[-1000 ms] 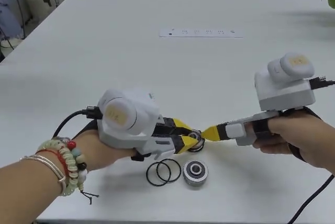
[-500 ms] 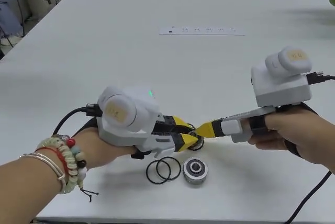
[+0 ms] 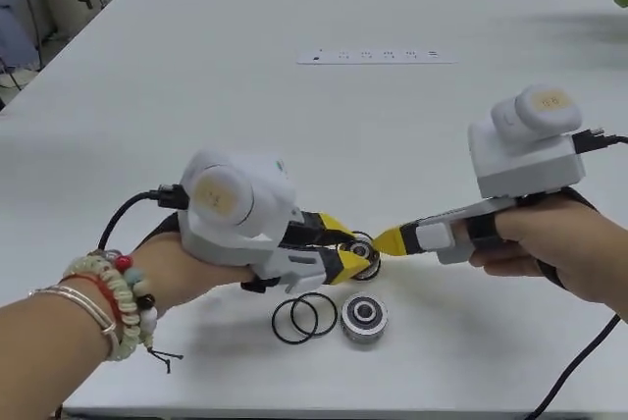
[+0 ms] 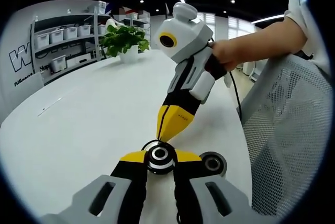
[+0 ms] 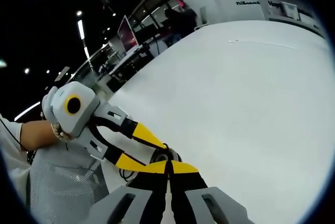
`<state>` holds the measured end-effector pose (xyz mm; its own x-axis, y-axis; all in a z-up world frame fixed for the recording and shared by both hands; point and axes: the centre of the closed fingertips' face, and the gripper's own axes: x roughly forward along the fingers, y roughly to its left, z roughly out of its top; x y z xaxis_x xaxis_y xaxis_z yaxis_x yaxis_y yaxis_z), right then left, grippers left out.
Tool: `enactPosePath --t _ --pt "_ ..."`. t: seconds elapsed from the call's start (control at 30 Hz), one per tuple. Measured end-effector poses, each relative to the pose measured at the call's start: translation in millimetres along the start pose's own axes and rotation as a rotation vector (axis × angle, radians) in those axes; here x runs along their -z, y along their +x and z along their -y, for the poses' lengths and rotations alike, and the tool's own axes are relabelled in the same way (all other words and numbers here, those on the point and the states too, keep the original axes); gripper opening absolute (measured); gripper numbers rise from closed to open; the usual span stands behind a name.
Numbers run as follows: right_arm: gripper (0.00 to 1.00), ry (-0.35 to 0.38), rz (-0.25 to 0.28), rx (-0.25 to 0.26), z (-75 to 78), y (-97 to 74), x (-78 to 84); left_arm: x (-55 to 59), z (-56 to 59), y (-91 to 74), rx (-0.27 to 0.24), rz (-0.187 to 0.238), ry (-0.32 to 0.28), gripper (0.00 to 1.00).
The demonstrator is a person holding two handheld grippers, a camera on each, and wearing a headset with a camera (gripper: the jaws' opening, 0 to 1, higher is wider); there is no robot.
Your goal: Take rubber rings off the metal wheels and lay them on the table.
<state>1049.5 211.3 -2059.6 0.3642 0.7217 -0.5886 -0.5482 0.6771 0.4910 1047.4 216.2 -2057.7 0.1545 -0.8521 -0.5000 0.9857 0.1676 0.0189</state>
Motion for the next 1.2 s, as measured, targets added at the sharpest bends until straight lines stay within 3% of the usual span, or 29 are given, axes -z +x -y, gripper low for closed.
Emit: enactPosePath --t 0.27,0.37,0.63,0.8,1.03,1.2 --pt "0.0 0.005 0.013 0.004 0.8 -1.8 -2.6 -6.6 9.1 -10.7 0.056 -0.013 0.007 0.33" --pt "0.0 0.007 0.022 0.004 0.4 -3.2 -5.1 -15.5 11.2 -15.5 0.061 0.006 0.004 0.43" --pt "0.0 0.001 0.039 0.0 -2.4 -6.1 -9.9 -41.2 22.9 -28.9 0.094 0.055 0.04 0.52" --pt "0.0 -0.004 0.055 -0.012 -5.3 -9.7 -14.5 -49.4 26.2 -39.8 0.108 0.057 0.065 0.64" --pt "0.0 0.002 0.081 -0.021 -7.5 -14.7 -20.2 -53.3 24.3 -63.8 0.095 0.03 0.09 0.72" --pt "0.0 -0.006 0.09 -0.033 -12.7 -15.8 -23.9 -50.5 28.9 -90.1 0.064 0.011 0.094 0.78"
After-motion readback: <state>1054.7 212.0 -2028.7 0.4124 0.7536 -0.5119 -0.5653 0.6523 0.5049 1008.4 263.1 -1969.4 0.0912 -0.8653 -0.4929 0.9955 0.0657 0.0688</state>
